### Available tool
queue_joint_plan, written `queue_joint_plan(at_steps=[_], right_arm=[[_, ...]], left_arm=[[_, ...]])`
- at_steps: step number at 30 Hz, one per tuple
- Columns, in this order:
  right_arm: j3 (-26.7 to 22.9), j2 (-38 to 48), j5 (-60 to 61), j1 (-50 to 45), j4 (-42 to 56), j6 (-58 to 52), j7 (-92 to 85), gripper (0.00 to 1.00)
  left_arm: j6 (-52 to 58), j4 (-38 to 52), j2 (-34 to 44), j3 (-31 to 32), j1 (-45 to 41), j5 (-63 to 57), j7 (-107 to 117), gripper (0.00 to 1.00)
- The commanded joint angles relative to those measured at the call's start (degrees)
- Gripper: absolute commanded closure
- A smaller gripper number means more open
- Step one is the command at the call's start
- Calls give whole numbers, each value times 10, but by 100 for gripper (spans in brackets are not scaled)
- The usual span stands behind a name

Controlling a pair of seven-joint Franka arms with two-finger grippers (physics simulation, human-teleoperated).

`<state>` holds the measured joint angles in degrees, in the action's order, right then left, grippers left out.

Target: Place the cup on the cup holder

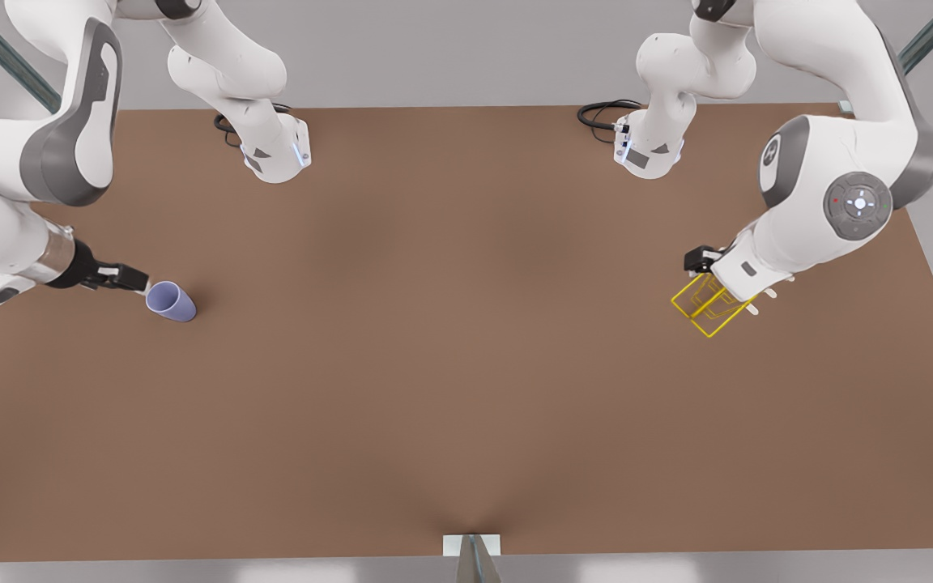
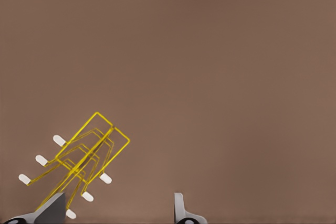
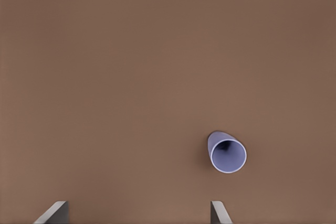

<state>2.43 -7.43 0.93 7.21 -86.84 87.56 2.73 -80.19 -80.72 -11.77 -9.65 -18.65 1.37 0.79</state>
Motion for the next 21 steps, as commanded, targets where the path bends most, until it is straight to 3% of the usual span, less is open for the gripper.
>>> queue_joint_plan(at_steps=[1, 6, 9, 12, 21], right_arm=[[-1, -2, 0, 1, 2, 13, 6, 0], [6, -65, 9, -7, 0, 28, -50, 0], [17, 23, 13, -8, -180, 122, -53, 0], [33, 47, 11, -7, -263, 193, -53, 0], [18, 15, 5, 65, -304, 289, -127, 0]], left_arm=[[12, 0, -1, 0, 0, -1, 1, 0], [8, -6, -7, 1, -6, -8, 4, 0], [26, -17, -6, 1, -6, -5, 0, 0], [30, -22, -7, 1, -6, -6, 3, 0], [35, -32, -8, 1, -6, -7, 1, 0]])
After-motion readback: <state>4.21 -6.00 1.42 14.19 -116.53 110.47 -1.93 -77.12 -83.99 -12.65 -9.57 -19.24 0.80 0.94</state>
